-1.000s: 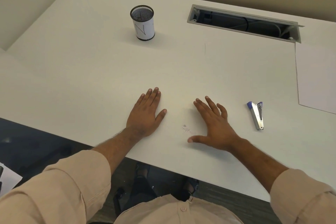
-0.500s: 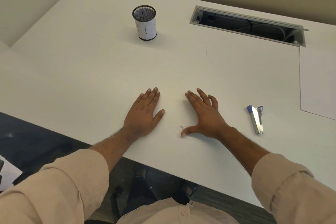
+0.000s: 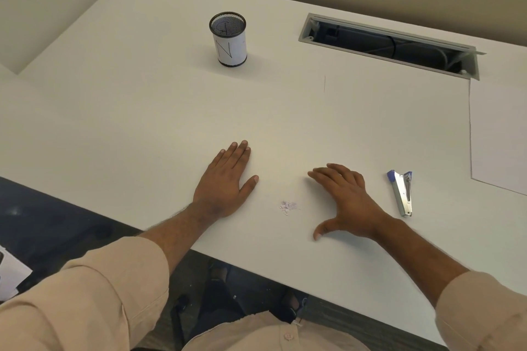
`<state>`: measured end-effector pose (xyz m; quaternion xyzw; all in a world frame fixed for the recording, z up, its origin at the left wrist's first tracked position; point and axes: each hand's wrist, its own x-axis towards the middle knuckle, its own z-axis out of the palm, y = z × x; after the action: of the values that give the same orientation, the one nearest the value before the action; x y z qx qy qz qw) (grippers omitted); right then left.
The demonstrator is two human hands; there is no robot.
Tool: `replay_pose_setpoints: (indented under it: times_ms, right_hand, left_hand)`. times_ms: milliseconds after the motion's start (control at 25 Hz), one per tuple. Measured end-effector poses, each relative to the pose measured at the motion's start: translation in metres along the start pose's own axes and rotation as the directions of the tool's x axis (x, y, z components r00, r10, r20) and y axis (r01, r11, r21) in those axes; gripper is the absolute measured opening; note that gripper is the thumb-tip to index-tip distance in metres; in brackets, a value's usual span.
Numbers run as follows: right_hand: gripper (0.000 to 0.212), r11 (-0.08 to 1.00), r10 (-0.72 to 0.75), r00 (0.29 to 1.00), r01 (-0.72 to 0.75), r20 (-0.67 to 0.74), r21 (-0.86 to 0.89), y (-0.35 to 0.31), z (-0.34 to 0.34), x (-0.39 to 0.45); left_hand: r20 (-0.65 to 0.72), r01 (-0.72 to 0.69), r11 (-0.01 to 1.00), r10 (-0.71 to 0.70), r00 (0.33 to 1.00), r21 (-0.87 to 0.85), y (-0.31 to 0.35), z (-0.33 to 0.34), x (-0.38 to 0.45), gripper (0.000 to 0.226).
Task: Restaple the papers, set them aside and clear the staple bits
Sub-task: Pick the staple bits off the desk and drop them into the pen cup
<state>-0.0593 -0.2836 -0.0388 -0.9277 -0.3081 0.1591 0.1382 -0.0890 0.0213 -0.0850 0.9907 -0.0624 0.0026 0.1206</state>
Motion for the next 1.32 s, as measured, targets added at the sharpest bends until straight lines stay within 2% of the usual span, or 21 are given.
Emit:
replay_pose_setpoints:
  times_ms: [240, 320, 440, 520, 720, 960, 1120, 1240, 1320]
  right_hand:
    - [0.11, 0.993, 0.051, 0.99, -0.035, -0.133, 0.115, -0.024, 0.005, 0.029]
    - [0.094, 0.987, 0.024, 0.989, 0.0, -0.144, 0.161, -0.028, 0.005, 0.03]
    - [0.058, 0.961, -0.002, 0.994, 0.033, -0.11, 0.274, -0.038, 0.0, 0.022]
    - [0.045, 0.964, -0.041, 0.997, 0.057, -0.066, 0.26, -0.051, 0.0, 0.014]
    - [0.032, 0.997, -0.076, 0.997, 0.077, -0.034, 0.029, -0.083, 0.019, 0.014]
    - [0.021, 0.999, 0.019, 0.999, -0.022, -0.044, -0.048, -0.096, 0.025, 0.016]
    - [0.021, 0.991, -0.003, 1.0, 0.002, -0.007, -0.133, -0.102, 0.02, 0.022]
    - [0.026, 1.0, 0.018, 0.999, -0.019, -0.032, -0.021, -0.093, 0.02, 0.031]
    - [0.024, 0.961, 0.19, 0.979, -0.171, -0.069, 0.219, -0.08, 0.013, 0.036]
  left_hand:
    - [0.007, 0.004, 1.0, -0.004, 1.0, 0.014, 0.0, -0.001, 0.0, 0.068]
    - [0.007, 0.004, 1.0, -0.005, 1.0, 0.016, 0.0, -0.001, 0.0, 0.067]
    - [0.005, 0.005, 1.0, -0.005, 1.0, 0.008, 0.0, -0.001, 0.0, 0.067]
    - [0.007, 0.002, 1.0, -0.002, 1.0, 0.002, 0.001, -0.001, 0.0, 0.066]
    - [0.01, 0.005, 1.0, -0.005, 1.0, 0.01, 0.001, 0.0, 0.0, 0.067]
    - [0.01, 0.003, 1.0, -0.003, 1.0, 0.018, 0.002, 0.0, 0.0, 0.068]
    - [0.016, 0.001, 1.0, -0.001, 1.0, 0.015, 0.001, 0.0, 0.001, 0.07]
    - [0.023, 0.003, 1.0, -0.003, 1.0, 0.003, -0.001, 0.0, 0.003, 0.07]
    - [0.022, 0.008, 1.0, -0.008, 1.0, -0.013, 0.001, 0.0, 0.006, 0.071]
